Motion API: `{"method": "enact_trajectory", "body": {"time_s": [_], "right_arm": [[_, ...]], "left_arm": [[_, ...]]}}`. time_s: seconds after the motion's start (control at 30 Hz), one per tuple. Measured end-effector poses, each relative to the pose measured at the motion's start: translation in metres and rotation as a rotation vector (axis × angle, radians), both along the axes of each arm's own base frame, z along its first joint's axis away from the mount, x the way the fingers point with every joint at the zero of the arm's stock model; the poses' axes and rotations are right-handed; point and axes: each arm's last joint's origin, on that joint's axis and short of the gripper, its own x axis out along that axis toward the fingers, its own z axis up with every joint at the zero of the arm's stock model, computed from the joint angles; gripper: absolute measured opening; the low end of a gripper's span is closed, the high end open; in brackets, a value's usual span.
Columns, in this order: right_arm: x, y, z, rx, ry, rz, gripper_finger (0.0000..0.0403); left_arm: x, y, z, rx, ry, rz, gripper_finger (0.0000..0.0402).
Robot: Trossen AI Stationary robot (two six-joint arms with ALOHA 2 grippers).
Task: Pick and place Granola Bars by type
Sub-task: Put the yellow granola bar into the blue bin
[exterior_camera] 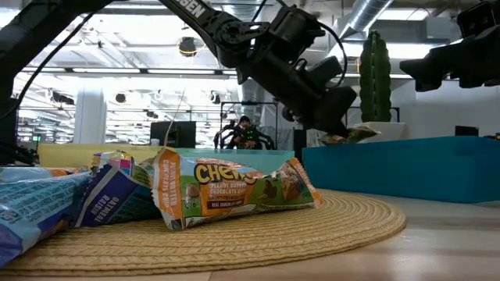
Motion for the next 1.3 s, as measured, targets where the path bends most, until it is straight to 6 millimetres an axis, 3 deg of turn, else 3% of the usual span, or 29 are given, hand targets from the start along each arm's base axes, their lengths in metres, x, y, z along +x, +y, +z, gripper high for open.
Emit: {"method": "enact_trajectory", "body": {"time_s": [0.5,0.97,1.3], "right_arm": [[0.0,0.0,0.0,0.0,0.0,0.0,0.0244],[0.0,0.0,0.0,0.0,0.0,0.0,0.0244],[0.0,0.0,0.0,0.0,0.0,0.0,0.0244]], "left_arm": [[-0.0014,-0.002,-0.0035,-0.042,0.033,-0.054,0.0004],[-0.0016,-0.0014,-0.0038,-0.053,0.034,-0.051,0.006],[-0.0003,-0.0089,-0.0026,-0.027,0.028,-0.083,0.0062]]}}
